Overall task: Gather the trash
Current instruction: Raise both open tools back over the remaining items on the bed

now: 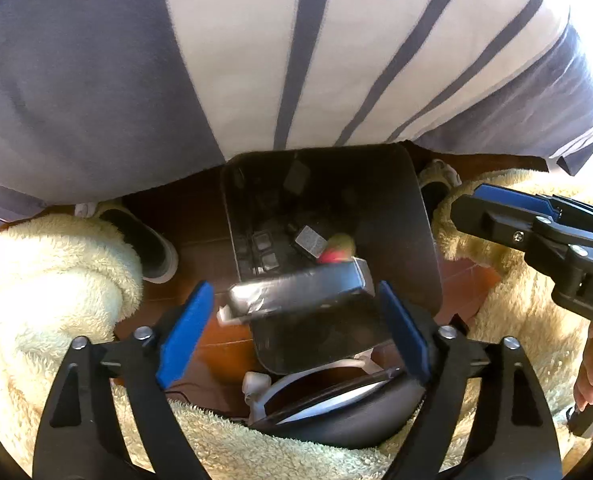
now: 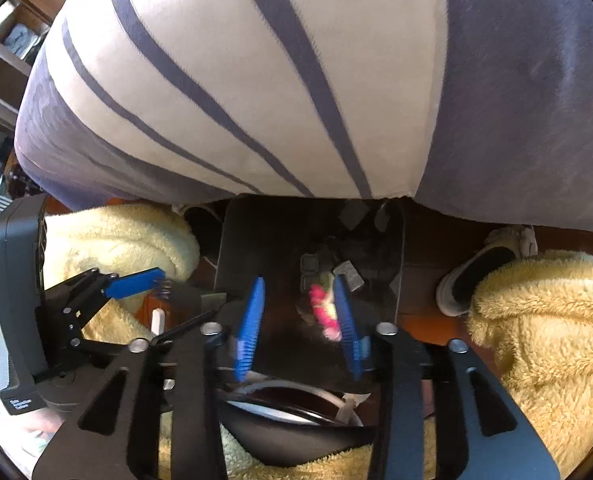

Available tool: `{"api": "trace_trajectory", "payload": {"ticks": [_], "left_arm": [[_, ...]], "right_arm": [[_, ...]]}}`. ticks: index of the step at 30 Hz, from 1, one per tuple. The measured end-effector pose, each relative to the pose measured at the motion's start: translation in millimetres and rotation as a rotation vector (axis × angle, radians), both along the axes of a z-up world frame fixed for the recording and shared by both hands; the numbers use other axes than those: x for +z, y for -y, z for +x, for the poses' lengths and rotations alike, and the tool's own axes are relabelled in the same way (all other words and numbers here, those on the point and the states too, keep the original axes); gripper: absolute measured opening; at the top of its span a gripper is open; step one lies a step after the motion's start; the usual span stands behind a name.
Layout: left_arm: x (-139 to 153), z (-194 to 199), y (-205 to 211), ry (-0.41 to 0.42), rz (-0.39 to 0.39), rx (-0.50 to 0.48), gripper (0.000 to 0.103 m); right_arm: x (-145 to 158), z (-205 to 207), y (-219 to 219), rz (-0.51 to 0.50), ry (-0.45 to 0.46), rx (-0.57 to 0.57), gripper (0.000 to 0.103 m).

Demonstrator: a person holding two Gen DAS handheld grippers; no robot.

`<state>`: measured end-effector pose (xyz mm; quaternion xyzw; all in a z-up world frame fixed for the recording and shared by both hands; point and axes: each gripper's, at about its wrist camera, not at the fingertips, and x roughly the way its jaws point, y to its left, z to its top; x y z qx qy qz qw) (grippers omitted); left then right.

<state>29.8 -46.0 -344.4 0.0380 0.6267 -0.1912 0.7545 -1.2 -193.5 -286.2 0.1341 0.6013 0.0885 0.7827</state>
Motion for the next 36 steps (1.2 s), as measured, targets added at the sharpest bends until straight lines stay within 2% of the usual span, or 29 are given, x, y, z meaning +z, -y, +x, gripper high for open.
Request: {"api": "trace_trajectory", "payload": {"ticks": [3,7,8,13,21,28,36], "left_arm": [[6,-1,-2,0.015,-0.004,0.012,0.087],[14,-1,-5,0.037,-0.010,0.019,0.095],[18,-1,-6,0.044,-0.012,0.021,0.095],[37,-2,-10,0.085,-0.020,0.034,0.095],[79,-6,-12,0.206,-0.022,0.031,0.095],[132,3,-19,0.341,-0.038,0.056,0.095],[178,27,-28,0.457,-0.036,0.089,0.095]], "right_arm": [[5,-1,5,-0.008,0.018,-0.018,0.053],[17,-3,10,-0.039,0.056,-0.044,0.073],[19,-3,11,-0.047,0.062,-0.048,0.081],[29,-7,15,-0.072,0.094,-0.063,0.093],[56,-16,27,-0.050,0.157,-0.097,0.093],[110,-15,42,-0.084,0.288,-0.126,0.094],[165,7,56,-0.140,0.428,-0.140,0.099]]}}
